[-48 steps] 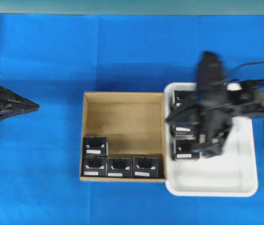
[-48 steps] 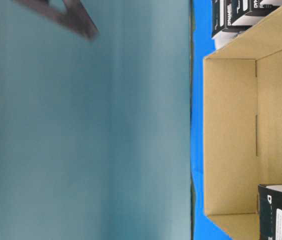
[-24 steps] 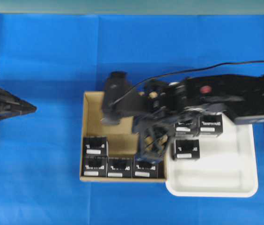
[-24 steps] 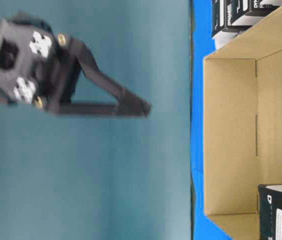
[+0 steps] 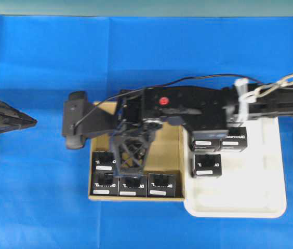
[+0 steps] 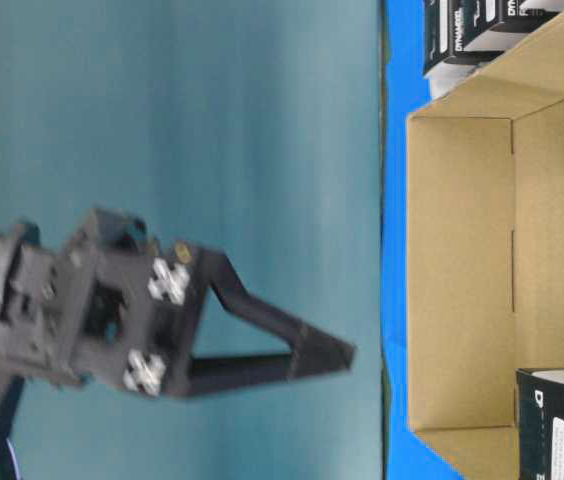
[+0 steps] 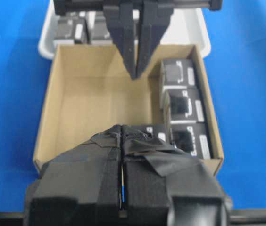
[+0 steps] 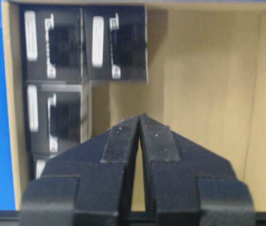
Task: Pick the box from inside the cardboard box.
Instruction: 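Lower the open right gripper onto the upper-left black cube and close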
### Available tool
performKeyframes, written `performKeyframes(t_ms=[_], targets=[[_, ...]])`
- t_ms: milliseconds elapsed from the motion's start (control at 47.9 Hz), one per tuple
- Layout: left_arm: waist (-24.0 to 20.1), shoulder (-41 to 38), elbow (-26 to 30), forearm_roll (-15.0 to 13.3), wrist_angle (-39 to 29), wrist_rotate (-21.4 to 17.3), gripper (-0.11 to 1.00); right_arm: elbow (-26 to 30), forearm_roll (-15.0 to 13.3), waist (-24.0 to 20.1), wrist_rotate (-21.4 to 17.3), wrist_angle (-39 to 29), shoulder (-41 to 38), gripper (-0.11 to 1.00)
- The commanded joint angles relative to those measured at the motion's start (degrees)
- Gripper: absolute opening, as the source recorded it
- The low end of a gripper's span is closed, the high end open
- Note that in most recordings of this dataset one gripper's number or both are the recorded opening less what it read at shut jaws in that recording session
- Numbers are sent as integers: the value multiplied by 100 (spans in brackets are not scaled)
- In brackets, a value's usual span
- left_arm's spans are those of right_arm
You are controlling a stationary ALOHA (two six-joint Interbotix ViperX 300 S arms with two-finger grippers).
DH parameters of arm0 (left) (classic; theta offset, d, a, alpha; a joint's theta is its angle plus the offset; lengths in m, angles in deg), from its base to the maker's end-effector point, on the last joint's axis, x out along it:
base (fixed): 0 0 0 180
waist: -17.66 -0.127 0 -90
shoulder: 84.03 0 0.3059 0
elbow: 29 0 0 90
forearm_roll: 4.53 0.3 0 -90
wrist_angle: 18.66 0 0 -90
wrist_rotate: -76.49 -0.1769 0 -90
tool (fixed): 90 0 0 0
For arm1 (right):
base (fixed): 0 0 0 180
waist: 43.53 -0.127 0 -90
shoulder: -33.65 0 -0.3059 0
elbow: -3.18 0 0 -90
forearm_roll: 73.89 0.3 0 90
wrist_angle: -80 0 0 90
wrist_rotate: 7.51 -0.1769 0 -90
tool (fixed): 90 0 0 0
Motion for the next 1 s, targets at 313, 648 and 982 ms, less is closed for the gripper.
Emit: performKeyframes(t_ms=[313,648,982], targets=[[9,62,185,9,-132,0,-6,510,624,88,545,-132,-642,94],[9,53,185,9,-132,0,-6,677,756,141,589,-70,-1090,98],[9,53,185,9,-132,0,-6,677,853,149,589,202,-1301,98]])
